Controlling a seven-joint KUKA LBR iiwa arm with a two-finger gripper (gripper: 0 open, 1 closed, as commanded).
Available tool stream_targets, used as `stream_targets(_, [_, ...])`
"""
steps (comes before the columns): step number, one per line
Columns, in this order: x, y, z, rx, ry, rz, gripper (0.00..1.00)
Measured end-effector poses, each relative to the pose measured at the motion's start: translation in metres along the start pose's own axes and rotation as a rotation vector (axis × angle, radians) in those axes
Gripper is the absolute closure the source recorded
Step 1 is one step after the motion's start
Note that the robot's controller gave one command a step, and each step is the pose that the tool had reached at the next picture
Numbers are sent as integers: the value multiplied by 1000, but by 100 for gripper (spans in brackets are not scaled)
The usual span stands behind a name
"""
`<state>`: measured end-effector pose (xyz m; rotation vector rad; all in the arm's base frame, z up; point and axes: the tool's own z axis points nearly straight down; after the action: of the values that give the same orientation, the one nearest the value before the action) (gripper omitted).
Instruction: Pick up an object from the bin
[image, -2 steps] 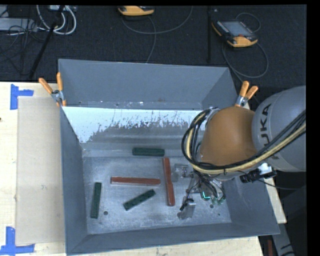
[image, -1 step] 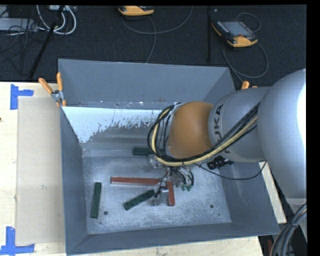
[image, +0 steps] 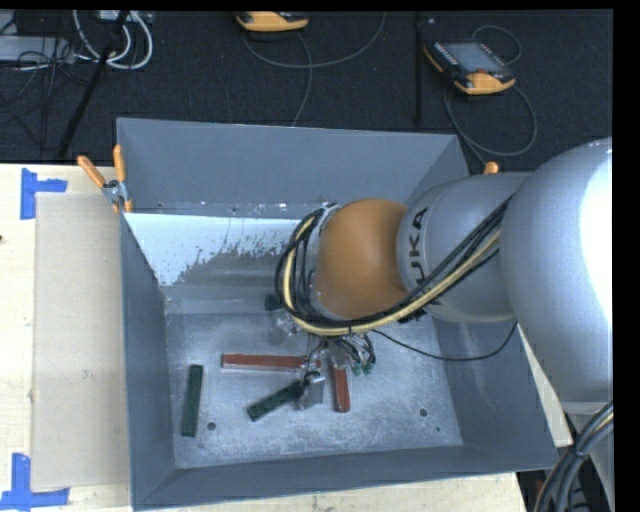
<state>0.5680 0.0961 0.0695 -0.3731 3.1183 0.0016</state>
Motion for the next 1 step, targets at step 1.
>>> stream_targets(1, [0, -1, 0, 0, 1, 4, 100])
